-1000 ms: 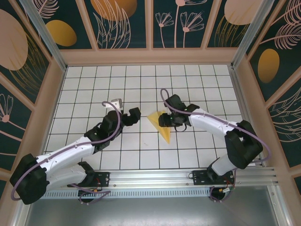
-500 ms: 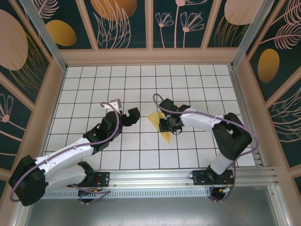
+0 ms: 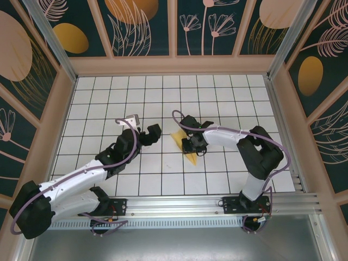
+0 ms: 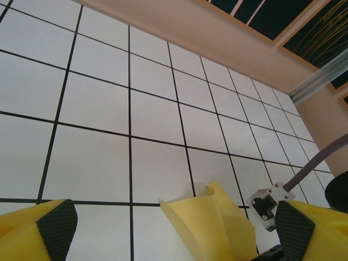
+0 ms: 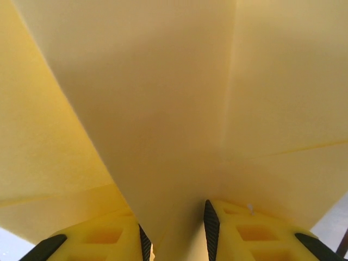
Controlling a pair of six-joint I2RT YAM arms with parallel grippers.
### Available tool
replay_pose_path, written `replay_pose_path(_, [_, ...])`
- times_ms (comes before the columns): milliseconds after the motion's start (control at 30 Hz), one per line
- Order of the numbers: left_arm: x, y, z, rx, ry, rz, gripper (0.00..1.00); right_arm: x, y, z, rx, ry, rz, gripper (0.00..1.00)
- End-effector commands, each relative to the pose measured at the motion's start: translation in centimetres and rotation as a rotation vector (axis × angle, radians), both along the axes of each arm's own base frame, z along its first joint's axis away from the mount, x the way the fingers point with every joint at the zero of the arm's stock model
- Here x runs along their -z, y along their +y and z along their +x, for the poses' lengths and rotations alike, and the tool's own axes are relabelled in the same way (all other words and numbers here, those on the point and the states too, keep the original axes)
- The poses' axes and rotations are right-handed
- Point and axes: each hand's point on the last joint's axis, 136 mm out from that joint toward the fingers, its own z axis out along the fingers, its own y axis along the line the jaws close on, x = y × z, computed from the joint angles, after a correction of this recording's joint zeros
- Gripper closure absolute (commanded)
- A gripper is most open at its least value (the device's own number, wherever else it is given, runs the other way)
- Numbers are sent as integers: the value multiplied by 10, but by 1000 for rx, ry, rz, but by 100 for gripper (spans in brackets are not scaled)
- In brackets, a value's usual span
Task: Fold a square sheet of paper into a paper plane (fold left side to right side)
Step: Pick up the paper plane at the center of the table, then place the paper plane at the top-center of the table.
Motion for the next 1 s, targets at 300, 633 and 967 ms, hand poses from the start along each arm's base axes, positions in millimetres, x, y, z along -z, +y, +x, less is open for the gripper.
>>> replay_pose_path(300, [2,11,-2,-30,-10,28,4,0,-9,-6,9,40,-72,87])
replay_pose_path(633, [-15,17,-7,-7,-70,47,2,-58,-17,81,116,-83,40,95])
replay_pose_path(967, [-15,26,-16,-4,-100,49,1,-58,-35,200,184,-138,-69,95])
